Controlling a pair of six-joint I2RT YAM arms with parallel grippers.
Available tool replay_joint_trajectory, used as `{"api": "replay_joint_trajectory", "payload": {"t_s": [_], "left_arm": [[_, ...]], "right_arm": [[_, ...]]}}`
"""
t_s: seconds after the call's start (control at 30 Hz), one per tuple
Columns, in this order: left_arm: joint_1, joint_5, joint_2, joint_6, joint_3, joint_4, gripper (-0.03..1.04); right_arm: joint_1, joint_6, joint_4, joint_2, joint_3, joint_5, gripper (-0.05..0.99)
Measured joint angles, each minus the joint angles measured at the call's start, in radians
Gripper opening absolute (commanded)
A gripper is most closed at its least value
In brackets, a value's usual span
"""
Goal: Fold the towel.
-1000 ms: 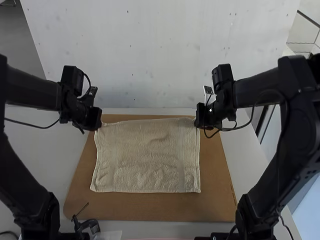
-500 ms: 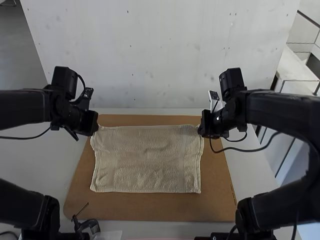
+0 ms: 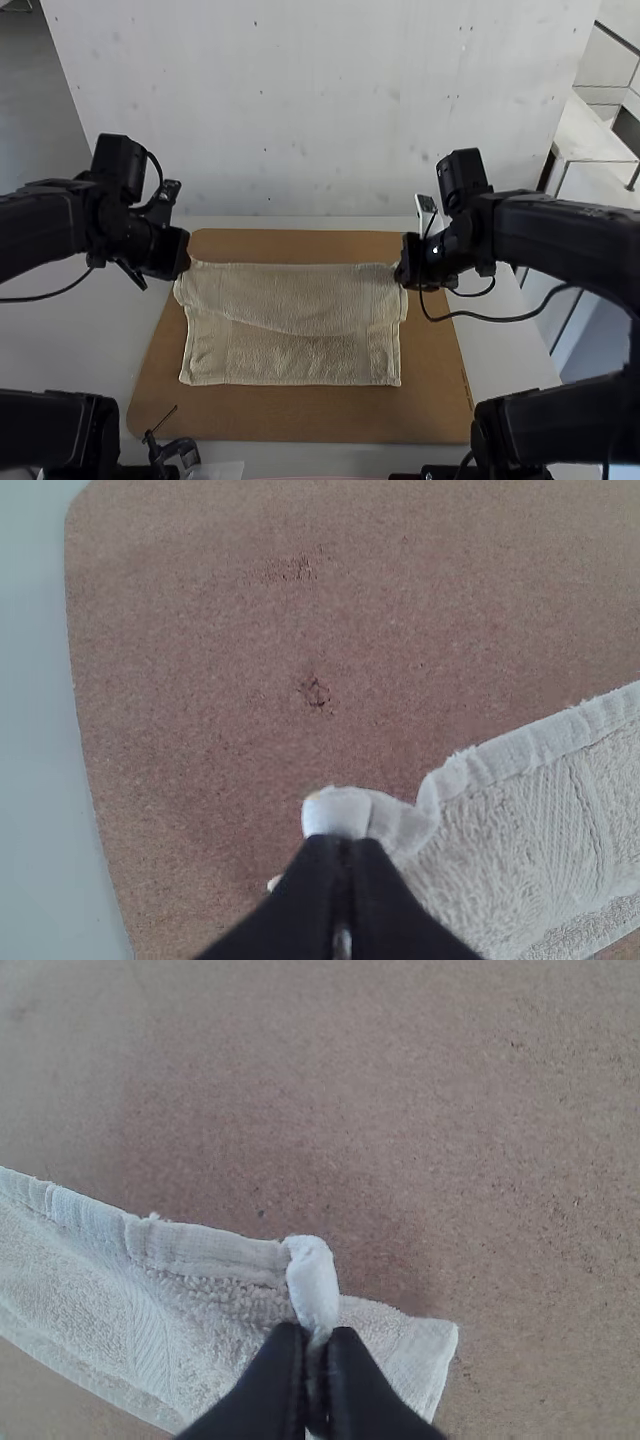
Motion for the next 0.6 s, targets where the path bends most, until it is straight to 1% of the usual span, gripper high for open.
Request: {"api": "replay_joint_trajectory", "payload": {"t_s": [0.2,0.5,0.6], "left_arm": [[0.002,0.0,0.084,0.021,0.0,-0.004,0.01],[0.019,0.001,0.265,0.056,0.013,0.013,0.01],[0.034,0.001,0.319,0.066,0.031,0.031,0.01]], "right_arm": [[0.0,0.0,0.02,0.074,0.0,0.0,0.02],[-0.005,-0.001,0.076,0.244,0.002,-0.001,0.02],[-0.015,-0.002,0.078,0.3,0.018,-0.005,0.02]]}}
